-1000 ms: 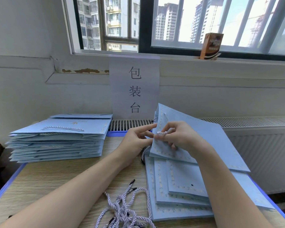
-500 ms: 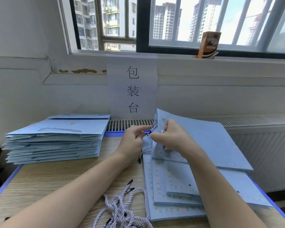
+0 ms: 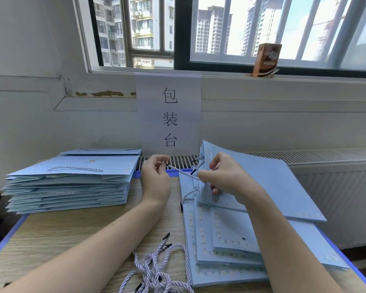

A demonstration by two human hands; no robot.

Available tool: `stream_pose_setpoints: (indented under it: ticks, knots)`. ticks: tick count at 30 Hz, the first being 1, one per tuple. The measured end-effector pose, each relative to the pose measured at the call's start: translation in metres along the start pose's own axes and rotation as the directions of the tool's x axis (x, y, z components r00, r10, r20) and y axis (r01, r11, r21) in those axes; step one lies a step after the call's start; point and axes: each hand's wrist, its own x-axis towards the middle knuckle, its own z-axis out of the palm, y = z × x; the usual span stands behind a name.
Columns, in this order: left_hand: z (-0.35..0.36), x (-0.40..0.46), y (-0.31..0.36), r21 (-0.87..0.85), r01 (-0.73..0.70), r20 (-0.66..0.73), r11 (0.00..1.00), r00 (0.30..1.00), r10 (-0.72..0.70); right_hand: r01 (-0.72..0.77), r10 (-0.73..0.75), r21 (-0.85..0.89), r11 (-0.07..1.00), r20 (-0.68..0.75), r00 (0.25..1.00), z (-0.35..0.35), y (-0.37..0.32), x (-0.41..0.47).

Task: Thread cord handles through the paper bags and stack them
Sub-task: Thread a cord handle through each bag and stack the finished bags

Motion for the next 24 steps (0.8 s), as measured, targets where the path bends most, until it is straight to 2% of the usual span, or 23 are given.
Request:
stream_pose_setpoints:
  ticks: [4, 11, 15, 18, 22, 24]
  knots:
    - [0.001, -0.004, 0.004, -0.07, 0.007, 0.106, 0.998, 0.994, 0.0, 0.003, -0.003, -0.003, 1.0, 0.067, 0.998, -0.001, -0.004, -0.004]
    - [0.002, -0.011, 0.012, -0.072, -0.106, 0.326, 0.992, 0.937, 0.124, 0.086, -0.086, 0.008, 0.996, 0.173, 0.981, 0.004, -0.013, -0.016]
    - [0.0, -0.013, 0.011, -0.04, -0.112, 0.318, 0.993, 0.941, 0.119, 0.106, -0.106, 0.011, 0.994, 0.2, 0.974, 0.005, -0.016, -0.02]
    - [0.0, -0.013, 0.013, 0.056, -0.13, 0.296, 0.99, 0.949, 0.108, 0.106, -0.11, 0.027, 0.994, 0.21, 0.972, 0.004, -0.017, -0.021]
    - [0.001, -0.008, 0.01, 0.149, -0.032, 0.292, 0.988, 0.956, -0.013, 0.111, -0.111, 0.012, 0.994, 0.23, 0.967, 0.004, -0.017, -0.021]
    - [0.002, -0.007, 0.007, 0.223, -0.048, 0.33, 0.974, 0.944, -0.029, 0.111, -0.112, 0.019, 0.994, 0.228, 0.967, 0.004, -0.017, -0.021]
